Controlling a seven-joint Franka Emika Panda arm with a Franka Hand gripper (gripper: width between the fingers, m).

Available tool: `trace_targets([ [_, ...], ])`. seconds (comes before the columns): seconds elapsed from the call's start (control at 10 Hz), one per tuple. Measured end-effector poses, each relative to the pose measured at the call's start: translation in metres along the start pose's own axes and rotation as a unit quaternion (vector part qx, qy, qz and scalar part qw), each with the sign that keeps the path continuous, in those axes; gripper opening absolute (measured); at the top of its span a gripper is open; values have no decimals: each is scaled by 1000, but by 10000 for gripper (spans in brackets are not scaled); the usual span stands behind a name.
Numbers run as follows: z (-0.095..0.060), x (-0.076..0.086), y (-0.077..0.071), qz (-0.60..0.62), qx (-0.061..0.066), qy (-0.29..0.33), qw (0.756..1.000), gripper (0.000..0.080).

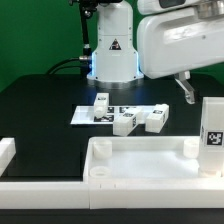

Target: Assemble desk

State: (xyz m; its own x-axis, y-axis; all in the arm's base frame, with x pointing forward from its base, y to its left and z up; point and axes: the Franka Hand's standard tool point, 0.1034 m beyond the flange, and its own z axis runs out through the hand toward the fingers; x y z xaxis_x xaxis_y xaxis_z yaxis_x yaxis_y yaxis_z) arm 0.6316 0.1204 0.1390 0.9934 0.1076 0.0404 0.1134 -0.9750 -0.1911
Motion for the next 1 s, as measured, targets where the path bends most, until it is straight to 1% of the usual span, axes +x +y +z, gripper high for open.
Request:
trace_targets([
  [0.1, 0, -3, 0, 2, 4, -33, 999, 649],
  [0.2, -2, -1, -2, -9, 10, -62, 998, 649],
  [0.3, -4, 4, -3, -16, 12, -58, 998, 649],
  [0.5, -2, 3, -2, -16, 12, -55, 998, 649],
  [0.6, -3, 4, 0, 5, 9, -54, 998, 649],
  [0.7, -5, 8, 3, 48, 1, -44, 998, 649],
  [0.8, -6, 17, -5, 107, -11, 1, 994, 649],
  [0.9, -4, 15, -10, 110, -11, 20, 994, 649],
  [1.0, -5, 13, -9, 106, -11, 17, 994, 649],
])
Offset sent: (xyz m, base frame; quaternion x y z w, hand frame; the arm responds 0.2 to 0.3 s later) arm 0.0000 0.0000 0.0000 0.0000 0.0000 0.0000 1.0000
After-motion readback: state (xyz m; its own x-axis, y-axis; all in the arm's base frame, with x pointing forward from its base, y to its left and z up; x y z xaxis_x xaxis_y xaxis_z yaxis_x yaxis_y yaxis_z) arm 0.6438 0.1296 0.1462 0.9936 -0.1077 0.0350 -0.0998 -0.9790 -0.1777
